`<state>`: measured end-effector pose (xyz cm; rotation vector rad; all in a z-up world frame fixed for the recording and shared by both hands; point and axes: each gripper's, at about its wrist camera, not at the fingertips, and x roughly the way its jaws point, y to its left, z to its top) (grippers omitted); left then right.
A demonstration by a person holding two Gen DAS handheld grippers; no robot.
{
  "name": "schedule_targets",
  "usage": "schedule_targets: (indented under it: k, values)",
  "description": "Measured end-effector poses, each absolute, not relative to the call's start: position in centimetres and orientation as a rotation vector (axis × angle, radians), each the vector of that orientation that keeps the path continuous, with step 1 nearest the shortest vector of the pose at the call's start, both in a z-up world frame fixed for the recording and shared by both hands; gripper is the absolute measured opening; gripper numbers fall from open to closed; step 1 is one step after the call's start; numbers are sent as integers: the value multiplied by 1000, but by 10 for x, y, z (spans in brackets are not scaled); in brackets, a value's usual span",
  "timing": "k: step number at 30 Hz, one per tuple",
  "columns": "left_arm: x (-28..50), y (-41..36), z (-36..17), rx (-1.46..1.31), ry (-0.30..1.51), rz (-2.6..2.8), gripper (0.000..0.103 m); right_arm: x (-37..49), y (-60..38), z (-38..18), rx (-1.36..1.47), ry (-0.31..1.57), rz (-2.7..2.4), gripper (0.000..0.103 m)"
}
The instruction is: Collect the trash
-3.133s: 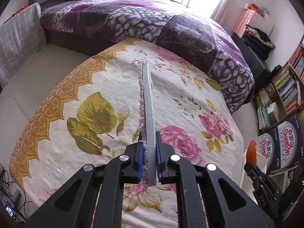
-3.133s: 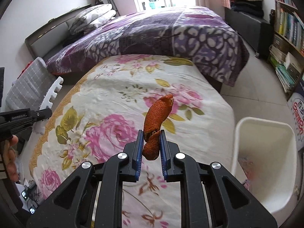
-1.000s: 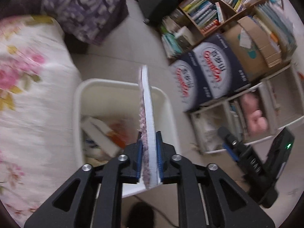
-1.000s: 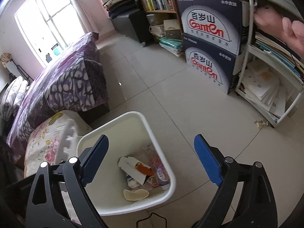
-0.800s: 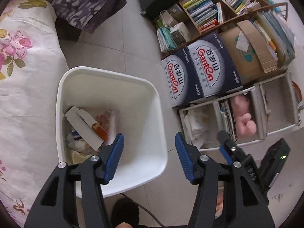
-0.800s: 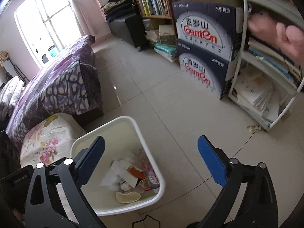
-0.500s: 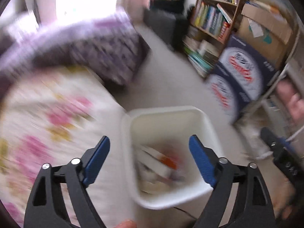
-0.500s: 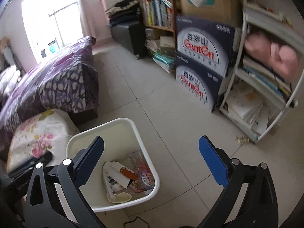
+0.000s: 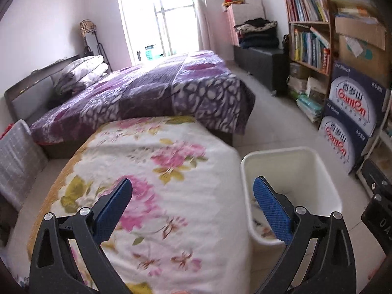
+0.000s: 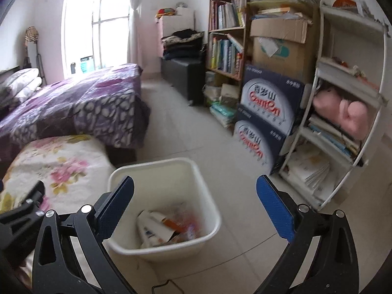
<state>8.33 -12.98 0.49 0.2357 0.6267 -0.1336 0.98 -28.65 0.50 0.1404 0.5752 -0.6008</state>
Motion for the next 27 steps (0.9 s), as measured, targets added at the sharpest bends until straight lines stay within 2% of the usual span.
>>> schedule_targets:
  k: [9, 27]
  values:
    - [62, -113, 3, 256, 591, -113, 96, 10, -262, -7, 90, 582, -573, 96]
    - [72, -112, -2, 227, 652, -118, 96, 16, -258, -20, 98, 616, -547, 96]
